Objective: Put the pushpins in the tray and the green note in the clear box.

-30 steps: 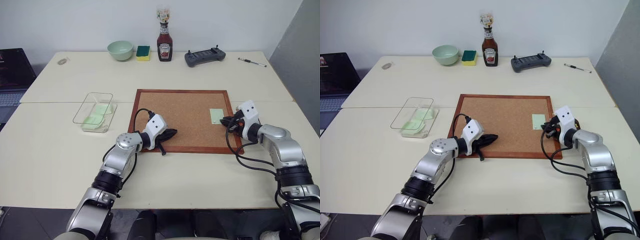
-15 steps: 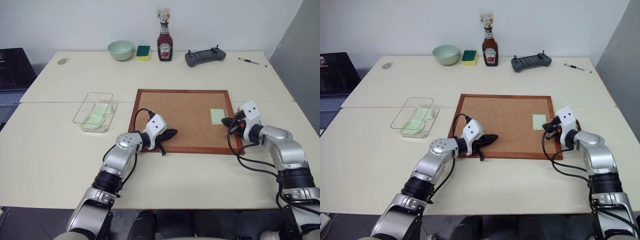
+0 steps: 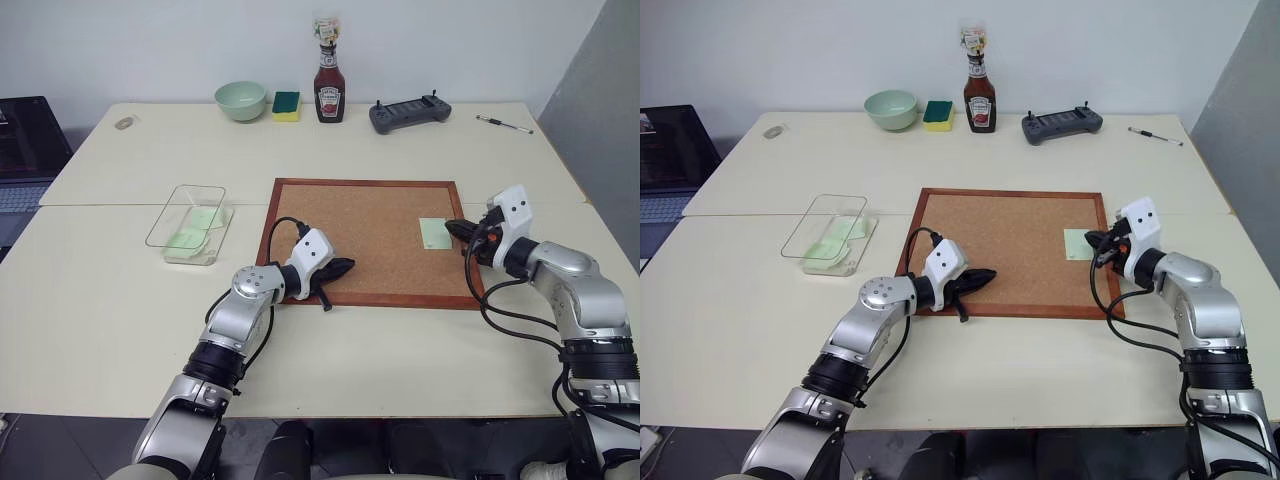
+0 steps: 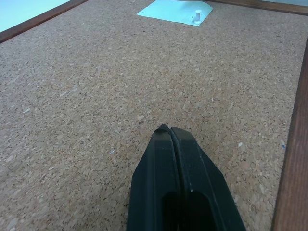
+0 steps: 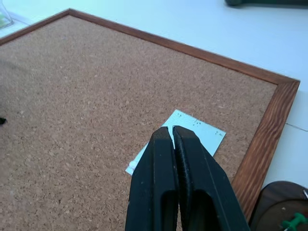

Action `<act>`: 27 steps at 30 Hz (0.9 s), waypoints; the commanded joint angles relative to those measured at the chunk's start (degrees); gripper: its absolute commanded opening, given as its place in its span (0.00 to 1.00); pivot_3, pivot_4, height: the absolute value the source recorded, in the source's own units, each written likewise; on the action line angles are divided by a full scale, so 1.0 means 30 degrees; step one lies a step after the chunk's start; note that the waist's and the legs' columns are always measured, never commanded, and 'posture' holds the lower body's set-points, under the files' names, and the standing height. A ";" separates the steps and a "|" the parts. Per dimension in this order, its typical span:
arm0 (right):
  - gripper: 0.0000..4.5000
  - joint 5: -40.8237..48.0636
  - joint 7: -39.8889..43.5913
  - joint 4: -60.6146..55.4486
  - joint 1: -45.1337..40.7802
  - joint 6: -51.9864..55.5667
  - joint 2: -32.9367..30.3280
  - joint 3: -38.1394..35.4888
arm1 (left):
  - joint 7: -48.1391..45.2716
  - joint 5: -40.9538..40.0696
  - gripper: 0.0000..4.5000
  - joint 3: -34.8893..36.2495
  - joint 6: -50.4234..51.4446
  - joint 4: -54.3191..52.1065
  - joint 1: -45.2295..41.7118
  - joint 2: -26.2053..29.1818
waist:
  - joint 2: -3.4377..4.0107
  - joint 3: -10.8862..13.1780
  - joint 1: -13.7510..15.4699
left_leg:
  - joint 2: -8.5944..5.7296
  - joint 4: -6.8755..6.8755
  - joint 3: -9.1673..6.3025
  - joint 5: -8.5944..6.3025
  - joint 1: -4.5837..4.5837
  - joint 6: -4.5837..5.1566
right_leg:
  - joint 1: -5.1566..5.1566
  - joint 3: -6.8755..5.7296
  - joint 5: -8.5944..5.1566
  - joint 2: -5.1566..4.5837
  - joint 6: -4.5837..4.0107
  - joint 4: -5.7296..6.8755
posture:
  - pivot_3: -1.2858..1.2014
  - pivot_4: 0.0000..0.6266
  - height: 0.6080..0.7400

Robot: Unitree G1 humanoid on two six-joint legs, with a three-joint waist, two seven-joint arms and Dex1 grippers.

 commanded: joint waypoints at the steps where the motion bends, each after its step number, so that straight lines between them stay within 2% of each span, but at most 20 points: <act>1: 0.01 0.0395 -0.0392 -0.1011 0.0298 0.0254 -0.0558 -0.1210 | -0.0043 0.0202 0.00 -0.0211 0.0107 0.0071 0.0304 0.0044 | 0.0000 0.0000 0.0015 | -0.0001 0.0001 0.0000 0.0000 0.0000 0.0000 | 0.0001 0.0001 0.0000 -0.0001 0.0000 0.0000 | 0.52 0.24 1.00; 10: 0.01 -0.3140 -0.1192 0.0105 0.1604 -0.2113 -0.3399 -0.0281 | -0.0149 0.0205 0.00 -0.0292 -0.0026 0.0171 0.0353 0.0071 | 0.0006 -0.0004 -0.0011 | -0.0001 -0.0001 0.0013 -0.0002 0.0008 0.0005 | -0.0001 0.0009 0.0000 0.0000 0.0001 0.0003 | 0.52 0.24 1.00; 20: 0.01 -0.4671 -0.1713 0.2346 0.1369 -0.3524 -0.3053 0.0460 | -0.0205 0.0269 0.00 -0.0412 -0.0077 0.0292 0.0201 -0.0024 | 0.0005 -0.0003 0.0017 | 0.0000 0.0002 0.0016 0.0001 0.0006 0.0004 | 0.0006 0.0008 0.0003 -0.0002 0.0006 -0.0003 | 0.52 0.24 1.00; 27: 0.34 -0.5032 -0.1808 0.3211 0.0977 -0.4461 -0.2979 0.0555 | -0.0210 0.0304 0.00 -0.0427 -0.0068 0.0171 0.0351 0.0075 | 0.0006 -0.0004 0.0016 | -0.0002 0.0001 0.0016 0.0003 0.0006 0.0002 | 0.0007 0.0008 0.0003 -0.0002 0.0006 -0.0004 | 0.52 0.24 1.00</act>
